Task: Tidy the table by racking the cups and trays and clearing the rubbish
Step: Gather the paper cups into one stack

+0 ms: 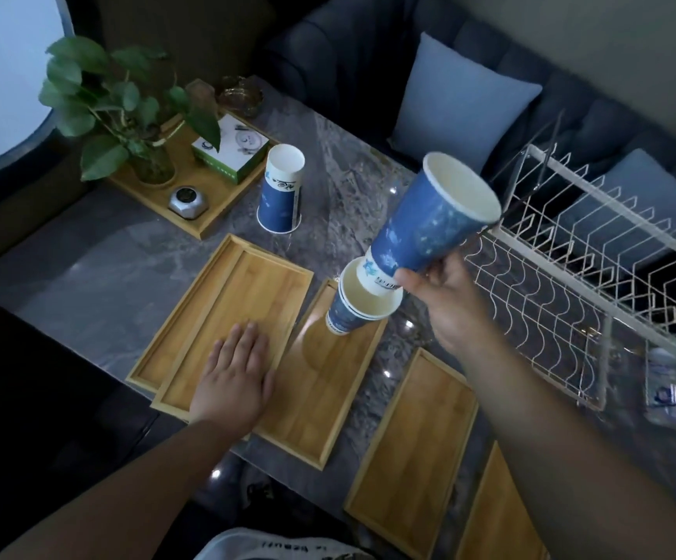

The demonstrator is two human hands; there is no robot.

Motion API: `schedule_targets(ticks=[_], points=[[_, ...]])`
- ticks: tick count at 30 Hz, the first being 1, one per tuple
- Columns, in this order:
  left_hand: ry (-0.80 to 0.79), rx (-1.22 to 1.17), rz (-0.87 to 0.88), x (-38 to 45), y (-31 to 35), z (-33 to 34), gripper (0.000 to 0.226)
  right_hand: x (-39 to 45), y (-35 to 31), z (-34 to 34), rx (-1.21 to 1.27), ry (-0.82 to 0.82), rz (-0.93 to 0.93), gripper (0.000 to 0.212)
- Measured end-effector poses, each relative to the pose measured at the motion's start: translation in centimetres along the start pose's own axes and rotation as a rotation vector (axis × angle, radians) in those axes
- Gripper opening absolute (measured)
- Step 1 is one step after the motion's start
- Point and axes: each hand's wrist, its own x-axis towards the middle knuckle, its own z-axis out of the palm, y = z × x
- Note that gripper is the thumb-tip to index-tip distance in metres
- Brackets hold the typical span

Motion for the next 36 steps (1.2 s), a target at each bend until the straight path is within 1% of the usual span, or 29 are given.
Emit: schedule_targets(ticks=[5,7,10,12,16,19,21,24,26,27,29,31,36], points=[[0.015,-0.019,-0.002,-0.1,0.0,0.0,0.064,-1.0,3.1,-0.2,-0.274,-0.046,0.049,0.075],[0.016,-0.018,-0.002,-0.1,0.0,0.0,0.064,-1.0,3.8,-0.3,-0.347,-0.074,0.063,0.086],[0.004,0.011,0.003,-0.1,0.0,-0.1,0.065,-1.2,4.2,-0.4,-0.383,-0.114,0.137,0.101],[0.001,0.023,0.008,-0.1,0.1,-0.1,0.067,-1.4,4.5,-0.4,-0.42,-0.116,0.183,0.104],[0.001,0.031,0.008,-0.1,0.0,-0.1,0.066,-1.5,5.2,-0.4,-0.387,-0.138,0.199,0.115],[-0.001,0.036,0.007,-0.1,0.0,-0.1,0.066,-1.8,4.5,-0.3,-0.369,-0.14,0.207,0.119],[-0.005,0.037,0.006,-0.1,0.0,-0.1,0.066,-1.7,3.2,-0.6,-0.381,-0.135,0.173,0.119],[-0.005,0.025,0.007,-0.1,0.0,-0.1,0.066,-0.5,0.2,-0.5,-0.49,-0.096,0.106,0.109],[-0.01,0.023,0.004,-0.1,0.0,-0.1,0.066,1.4,-2.4,0.2,-0.634,-0.065,0.036,0.088],[-0.014,0.019,0.001,0.0,0.0,-0.2,0.067,2.8,-3.6,0.8,-0.732,-0.06,-0.034,0.078],[-0.022,0.008,-0.003,0.0,0.0,-0.1,0.068,6.0,-5.4,2.6,-0.932,-0.082,-0.209,0.064],[-0.026,0.001,-0.003,0.0,-0.1,0.0,0.069,9.4,-6.5,5.1,-1.145,-0.176,-0.328,0.061],[-0.017,-0.049,-0.006,0.0,-0.1,0.0,0.068,15.8,-5.6,12.7,-1.809,-0.551,-0.593,0.06]])
